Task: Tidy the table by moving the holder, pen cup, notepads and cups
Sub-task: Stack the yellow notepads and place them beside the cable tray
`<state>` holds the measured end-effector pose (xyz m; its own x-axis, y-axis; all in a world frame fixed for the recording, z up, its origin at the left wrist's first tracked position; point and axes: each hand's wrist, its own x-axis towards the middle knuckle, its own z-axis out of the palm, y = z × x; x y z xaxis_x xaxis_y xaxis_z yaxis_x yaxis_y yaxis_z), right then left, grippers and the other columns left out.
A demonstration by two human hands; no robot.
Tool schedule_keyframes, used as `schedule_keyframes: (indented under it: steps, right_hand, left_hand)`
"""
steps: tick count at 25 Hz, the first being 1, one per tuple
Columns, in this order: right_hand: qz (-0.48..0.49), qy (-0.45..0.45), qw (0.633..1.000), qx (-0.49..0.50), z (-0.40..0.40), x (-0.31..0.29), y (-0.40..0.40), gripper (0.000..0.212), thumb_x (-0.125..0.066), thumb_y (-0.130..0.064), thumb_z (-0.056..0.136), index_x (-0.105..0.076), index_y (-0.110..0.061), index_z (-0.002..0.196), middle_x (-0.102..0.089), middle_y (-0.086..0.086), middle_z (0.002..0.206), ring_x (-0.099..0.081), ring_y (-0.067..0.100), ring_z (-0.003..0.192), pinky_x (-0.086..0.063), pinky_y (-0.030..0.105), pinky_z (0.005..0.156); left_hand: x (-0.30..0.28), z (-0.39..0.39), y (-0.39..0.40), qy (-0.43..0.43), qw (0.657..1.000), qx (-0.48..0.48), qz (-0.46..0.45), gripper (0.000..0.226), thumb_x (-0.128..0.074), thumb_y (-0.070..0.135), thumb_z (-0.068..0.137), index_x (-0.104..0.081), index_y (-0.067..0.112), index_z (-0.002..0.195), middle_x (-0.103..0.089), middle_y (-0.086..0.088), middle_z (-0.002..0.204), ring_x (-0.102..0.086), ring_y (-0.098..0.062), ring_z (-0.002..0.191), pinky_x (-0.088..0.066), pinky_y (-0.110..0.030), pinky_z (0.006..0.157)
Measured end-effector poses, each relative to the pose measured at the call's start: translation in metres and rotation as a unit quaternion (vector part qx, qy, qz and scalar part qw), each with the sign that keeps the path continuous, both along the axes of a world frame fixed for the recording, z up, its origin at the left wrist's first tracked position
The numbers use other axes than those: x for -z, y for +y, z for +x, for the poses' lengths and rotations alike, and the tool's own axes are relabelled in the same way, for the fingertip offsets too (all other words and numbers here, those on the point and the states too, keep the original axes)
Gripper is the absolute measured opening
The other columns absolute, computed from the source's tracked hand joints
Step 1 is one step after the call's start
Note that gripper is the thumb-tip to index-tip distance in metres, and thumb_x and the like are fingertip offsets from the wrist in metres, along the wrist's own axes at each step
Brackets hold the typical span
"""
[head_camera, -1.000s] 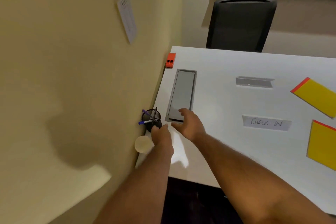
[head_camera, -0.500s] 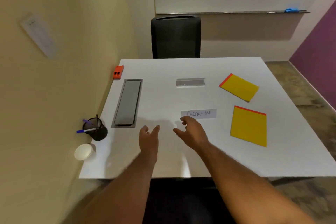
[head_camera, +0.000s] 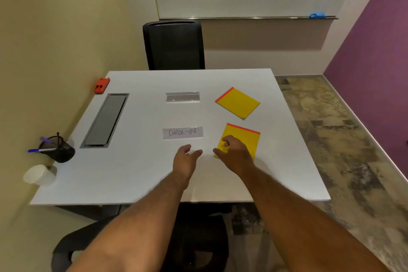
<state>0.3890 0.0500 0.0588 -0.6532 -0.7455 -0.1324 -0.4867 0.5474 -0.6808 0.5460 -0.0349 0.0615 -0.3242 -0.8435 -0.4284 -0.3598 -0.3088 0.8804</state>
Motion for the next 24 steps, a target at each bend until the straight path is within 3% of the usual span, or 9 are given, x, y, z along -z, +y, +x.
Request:
schedule_keyframes:
  steps: [9, 11, 15, 24]
  right_hand:
    - [0.028, -0.001, 0.999, 0.025, -0.095, 0.008, 0.030, 0.050, -0.075, -0.042, 0.095, -0.062, -0.013, 0.134, -0.069, 0.007, 0.120, -0.068, 0.025, 0.105, -0.057, 0.040, 0.092]
    - [0.037, -0.007, 0.999, 0.033, -0.117, 0.012, 0.031, 0.051, -0.075, -0.041, 0.096, -0.062, -0.011, 0.135, -0.069, 0.009, 0.121, -0.068, 0.027, 0.108, -0.057, 0.040, 0.093]
    - [0.047, -0.029, 0.998, 0.030, -0.152, 0.023, 0.015, 0.054, -0.073, -0.042, 0.097, -0.058, -0.011, 0.139, -0.068, 0.010, 0.124, -0.067, 0.028, 0.112, -0.056, 0.040, 0.094]
    - [0.120, -0.073, 0.978, -0.157, -0.279, 0.091, -0.027, 0.053, -0.072, -0.047, 0.097, -0.057, -0.014, 0.137, -0.068, 0.009, 0.130, -0.066, 0.030, 0.121, -0.053, 0.038, 0.099]
  left_hand:
    - [0.023, -0.104, -0.007, -0.017, 0.997, 0.074, 0.011, 0.062, -0.075, 0.026, 0.092, -0.053, 0.011, 0.147, -0.054, -0.010, 0.151, -0.053, -0.026, 0.136, -0.044, -0.036, 0.107]
    - [0.028, -0.126, -0.008, -0.027, 0.995, 0.095, 0.001, 0.061, -0.076, 0.027, 0.092, -0.053, 0.011, 0.147, -0.055, -0.010, 0.149, -0.056, -0.025, 0.130, -0.046, -0.033, 0.100]
    - [0.036, -0.152, -0.014, -0.027, 0.996, 0.087, 0.007, 0.059, -0.075, 0.028, 0.093, -0.053, 0.012, 0.145, -0.057, -0.008, 0.141, -0.059, -0.014, 0.099, -0.048, -0.024, 0.075]
    - [0.077, -0.224, 0.005, -0.138, 0.985, -0.099, 0.024, 0.055, -0.076, 0.025, 0.092, -0.057, 0.011, 0.142, -0.058, -0.013, 0.142, -0.056, -0.029, 0.127, -0.048, -0.043, 0.106]
